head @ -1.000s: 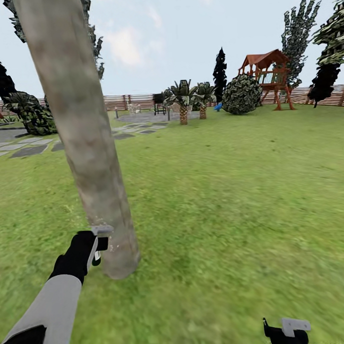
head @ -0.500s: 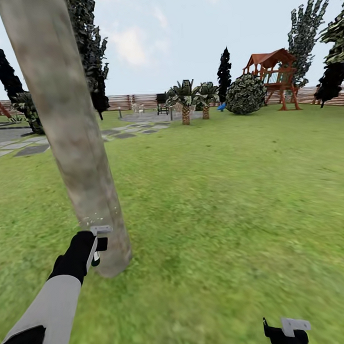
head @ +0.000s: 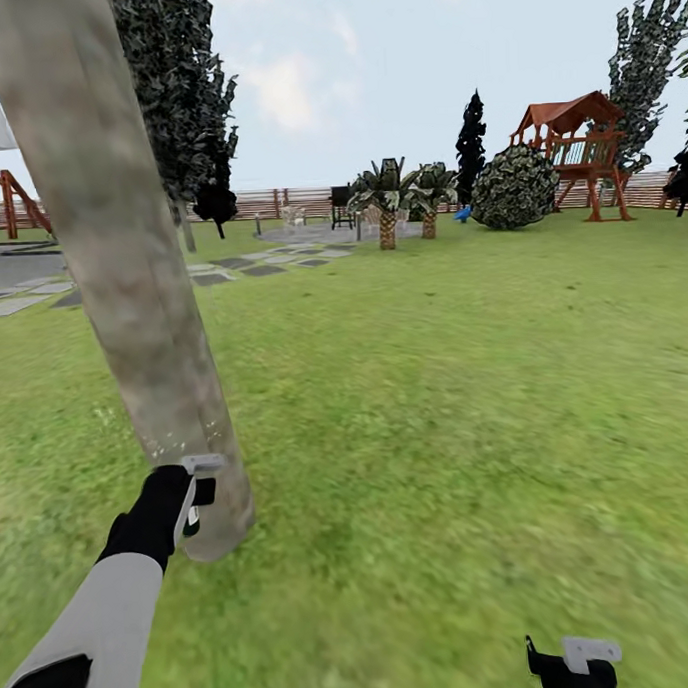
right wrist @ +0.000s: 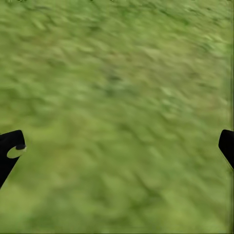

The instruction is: In the garden, pick up the pesticide atomizer on the floor and spray pesticide onto both trees until each tree trunk is fully covered.

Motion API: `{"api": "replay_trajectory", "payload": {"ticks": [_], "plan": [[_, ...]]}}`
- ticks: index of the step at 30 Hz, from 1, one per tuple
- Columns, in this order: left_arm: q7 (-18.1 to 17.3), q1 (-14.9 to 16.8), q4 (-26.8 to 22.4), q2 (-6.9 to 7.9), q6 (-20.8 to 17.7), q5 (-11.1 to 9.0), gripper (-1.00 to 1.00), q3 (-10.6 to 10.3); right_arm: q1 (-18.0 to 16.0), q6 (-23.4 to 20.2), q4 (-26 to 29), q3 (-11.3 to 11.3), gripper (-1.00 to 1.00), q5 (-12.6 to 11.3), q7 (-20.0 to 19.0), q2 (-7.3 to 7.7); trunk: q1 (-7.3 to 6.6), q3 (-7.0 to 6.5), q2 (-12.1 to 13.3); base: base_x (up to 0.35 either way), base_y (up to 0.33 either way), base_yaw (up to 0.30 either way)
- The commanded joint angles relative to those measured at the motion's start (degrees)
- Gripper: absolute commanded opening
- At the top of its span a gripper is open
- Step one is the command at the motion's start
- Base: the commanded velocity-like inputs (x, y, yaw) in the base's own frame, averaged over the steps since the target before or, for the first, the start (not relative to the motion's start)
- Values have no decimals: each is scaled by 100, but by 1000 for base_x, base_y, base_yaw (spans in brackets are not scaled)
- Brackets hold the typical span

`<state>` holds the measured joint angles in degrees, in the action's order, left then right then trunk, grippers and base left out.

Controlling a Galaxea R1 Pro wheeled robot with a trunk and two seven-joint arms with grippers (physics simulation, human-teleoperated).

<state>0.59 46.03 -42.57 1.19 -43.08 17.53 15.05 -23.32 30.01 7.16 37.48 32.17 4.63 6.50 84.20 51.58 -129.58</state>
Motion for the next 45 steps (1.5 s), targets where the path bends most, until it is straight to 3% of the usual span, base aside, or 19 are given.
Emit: {"api": "replay_trajectory", "payload": {"ticks": [1,6,10,14,17,21,23,25,27,29,31,34,37,45], "plan": [[3,1,-6,2,-25,-4,-100,7,-5,20,-12,22,100,61,38,1,1,6,-2,175,-248,0],[10,-26,-7,79,14,12,-100,55,-5,17,-9,22,100,61,38,1,1,6,-2,175,-248,178],[17,-34,0,430,11,-10,-100,59,-5,16,-13,22,100,61,38,1,1,6,-2,175,-248,276],[-6,-39,52,600,17,-22,-100,60,-5,20,-13,22,100,61,38,1,1,6,-2,175,-248,276],[-29,-59,158,538,37,-46,-100,54,-5,19,-13,22,100,61,38,1,1,6,-2,175,-248,276],[-55,-67,402,276,68,-47,-100,48,-5,19,-13,22,100,61,38,1,1,6,-2,175,-248,232],[-63,-68,412,255,71,-47,-100,55,-5,19,-13,22,100,61,38,1,1,6,-2,175,-248,56],[-67,-73,416,345,73,-25,-100,109,-5,18,-13,22,100,61,38,1,1,6,-2,175,-248,13],[-69,-76,416,595,69,-28,-100,276,-5,14,-13,22,100,61,38,1,1,6,-2,173,-248,2],[-75,-82,423,751,71,-17,-100,440,-5,16,-13,22,100,61,38,1,1,6,-2,168,-248,1],[-76,-167,424,755,84,-34,-100,460,-5,17,-13,22,100,61,38,1,1,6,-2,165,-248,0],[-61,-263,483,618,327,-32,-100,441,-5,20,-13,22,100,61,38,1,1,6,-2,125,-255,27],[-33,-275,532,571,393,-30,-100,438,-5,19,-13,22,100,61,38,1,1,6,-2,-76,-258,207],[14,-273,475,688,385,-27,-100,469,-5,21,-13,22,100,61,38,1,1,6,-2,5,-239,273]]}}
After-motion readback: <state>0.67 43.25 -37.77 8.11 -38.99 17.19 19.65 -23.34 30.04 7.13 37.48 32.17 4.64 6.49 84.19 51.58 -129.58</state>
